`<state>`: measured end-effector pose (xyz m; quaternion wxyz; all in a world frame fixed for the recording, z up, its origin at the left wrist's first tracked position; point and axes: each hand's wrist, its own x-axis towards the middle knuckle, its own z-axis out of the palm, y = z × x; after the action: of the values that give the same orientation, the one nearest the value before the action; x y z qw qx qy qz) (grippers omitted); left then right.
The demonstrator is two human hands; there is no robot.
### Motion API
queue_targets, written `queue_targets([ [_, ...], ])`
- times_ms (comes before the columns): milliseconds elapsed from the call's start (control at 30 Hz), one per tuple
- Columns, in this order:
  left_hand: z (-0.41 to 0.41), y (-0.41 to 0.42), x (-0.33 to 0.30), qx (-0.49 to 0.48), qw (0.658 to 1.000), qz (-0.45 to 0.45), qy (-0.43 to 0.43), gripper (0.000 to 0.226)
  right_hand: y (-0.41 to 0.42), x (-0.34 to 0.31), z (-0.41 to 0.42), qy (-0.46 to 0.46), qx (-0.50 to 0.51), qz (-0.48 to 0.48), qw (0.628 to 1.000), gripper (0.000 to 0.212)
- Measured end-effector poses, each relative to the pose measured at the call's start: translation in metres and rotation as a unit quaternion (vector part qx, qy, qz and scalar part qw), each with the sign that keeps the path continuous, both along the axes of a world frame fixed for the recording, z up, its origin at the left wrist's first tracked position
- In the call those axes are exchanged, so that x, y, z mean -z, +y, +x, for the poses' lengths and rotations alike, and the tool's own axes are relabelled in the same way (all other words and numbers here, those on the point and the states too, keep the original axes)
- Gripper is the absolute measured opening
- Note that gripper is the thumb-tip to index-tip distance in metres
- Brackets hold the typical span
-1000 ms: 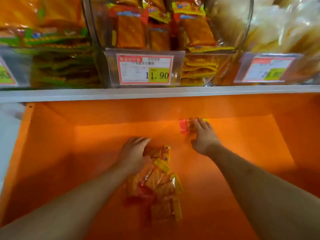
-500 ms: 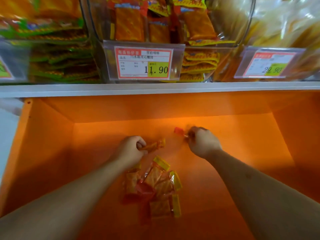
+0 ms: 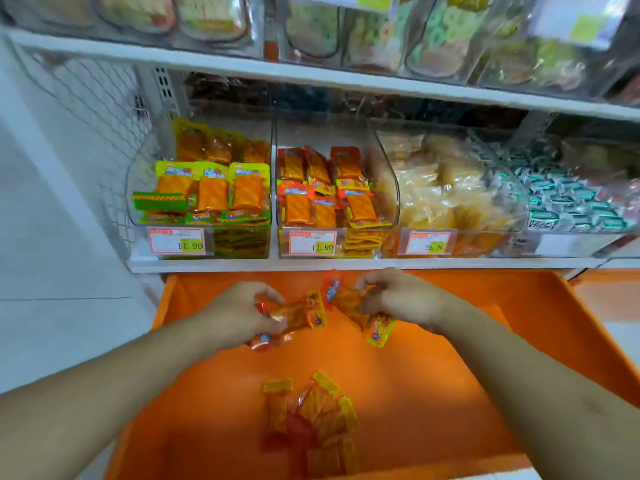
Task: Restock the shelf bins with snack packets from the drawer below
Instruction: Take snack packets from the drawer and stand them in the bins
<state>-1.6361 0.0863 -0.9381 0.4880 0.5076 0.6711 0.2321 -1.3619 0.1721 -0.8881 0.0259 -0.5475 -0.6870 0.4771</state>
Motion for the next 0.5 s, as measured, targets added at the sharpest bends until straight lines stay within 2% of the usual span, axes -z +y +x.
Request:
queue_targets([
  [100,-0.003,-0.026,-0.062,0.007,0.999,0.040,-0.018,0.040,-0.028,-0.050,0.002,0.075,0.013,0.023,0.997,0.020],
  [200,-0.015,-0.047,-0.104,-0.029,0.995,0.094,-0.015,0.039,-0.053,-0.078,0.007,0.156,0.050,0.034,0.986,0.024],
  [333,-0.026,-0.060,-0.129,-0.119,0.981,0.128,-0.079,0.059,-0.071,-0.091,0.007,0.264,0.088,0.031,0.960,0.016],
  [400,-0.029,-0.060,-0.135,-0.167,0.967,0.147,-0.124,0.053,-0.072,-0.094,0.001,0.300,0.093,0.037,0.949,0.015],
  [500,-0.028,-0.057,-0.143,-0.195,0.951,0.162,-0.179,0.027,-0.066,-0.097,-0.009,0.340,0.119,0.059,0.931,0.021],
])
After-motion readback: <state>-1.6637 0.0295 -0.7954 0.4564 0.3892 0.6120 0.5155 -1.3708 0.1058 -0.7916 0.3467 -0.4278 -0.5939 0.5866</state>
